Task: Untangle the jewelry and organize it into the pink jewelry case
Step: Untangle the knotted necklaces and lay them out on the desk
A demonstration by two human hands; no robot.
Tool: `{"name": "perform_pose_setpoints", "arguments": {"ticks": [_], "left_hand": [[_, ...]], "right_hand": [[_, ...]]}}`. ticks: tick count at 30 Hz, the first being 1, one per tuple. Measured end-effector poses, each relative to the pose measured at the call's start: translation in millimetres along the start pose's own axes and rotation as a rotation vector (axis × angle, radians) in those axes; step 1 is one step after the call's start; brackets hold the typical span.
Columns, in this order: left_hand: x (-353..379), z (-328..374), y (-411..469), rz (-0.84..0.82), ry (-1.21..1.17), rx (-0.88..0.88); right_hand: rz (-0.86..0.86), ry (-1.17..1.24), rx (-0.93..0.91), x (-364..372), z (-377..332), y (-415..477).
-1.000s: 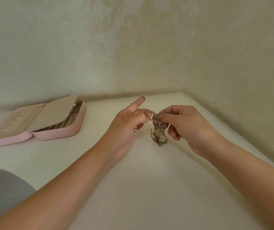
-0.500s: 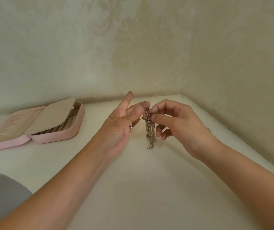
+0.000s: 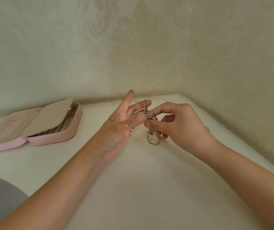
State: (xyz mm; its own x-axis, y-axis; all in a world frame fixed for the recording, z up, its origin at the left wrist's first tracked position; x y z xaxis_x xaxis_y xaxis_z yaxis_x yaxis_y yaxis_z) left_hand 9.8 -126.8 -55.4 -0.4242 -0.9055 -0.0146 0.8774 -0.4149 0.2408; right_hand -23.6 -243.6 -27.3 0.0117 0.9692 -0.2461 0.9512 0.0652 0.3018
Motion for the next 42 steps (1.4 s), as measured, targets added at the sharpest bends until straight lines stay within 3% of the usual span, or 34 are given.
{"name": "perform_pose_setpoints", "arguments": {"ticks": [6, 12, 18, 28, 37, 42], "left_hand": [[-0.9, 0.1, -0.9, -0.026, 0.006, 0.004], [-6.6, -1.7, 1.5, -0.003, 0.027, 0.02], [1.5, 2.8, -0.2, -0.023, 0.306, 0.092], [21.1, 33.2, -19.4, 0.053, 0.768, 0.302], [21.5, 33.8, -19.0, 0.049, 0.796, 0.328], [23.9, 32.5, -21.9, 0.028, 0.792, 0.332]], "right_hand": [[-0.081, 0.126, -0.008, -1.2, -0.7, 3.3], [0.009, 0.597, 0.197, -18.3, 17.9, 10.2], [0.027, 0.834, 0.334, -19.8, 30.1, 10.3], [-0.032, 0.682, 0.353, -15.2, 35.3, 9.5], [-0.107, 0.635, 0.438, -9.6, 42.6, 7.0], [-0.235, 0.304, 0.39, -2.3, 46.4, 5.3]]}}
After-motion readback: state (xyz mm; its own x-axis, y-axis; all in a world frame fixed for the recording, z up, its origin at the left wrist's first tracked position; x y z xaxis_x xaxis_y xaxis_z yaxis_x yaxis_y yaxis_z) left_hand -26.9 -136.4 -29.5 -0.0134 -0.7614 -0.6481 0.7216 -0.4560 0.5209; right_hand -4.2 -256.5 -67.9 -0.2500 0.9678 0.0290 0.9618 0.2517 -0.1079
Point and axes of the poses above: each hand's wrist, its own y-axis towards the middle knuckle, its own x-axis out of the palm, z = x × y, the point moved 9 cm from there along y, towards the middle knuckle, and after that the axes turned 6 degrees about y, right-handed, at the moved point
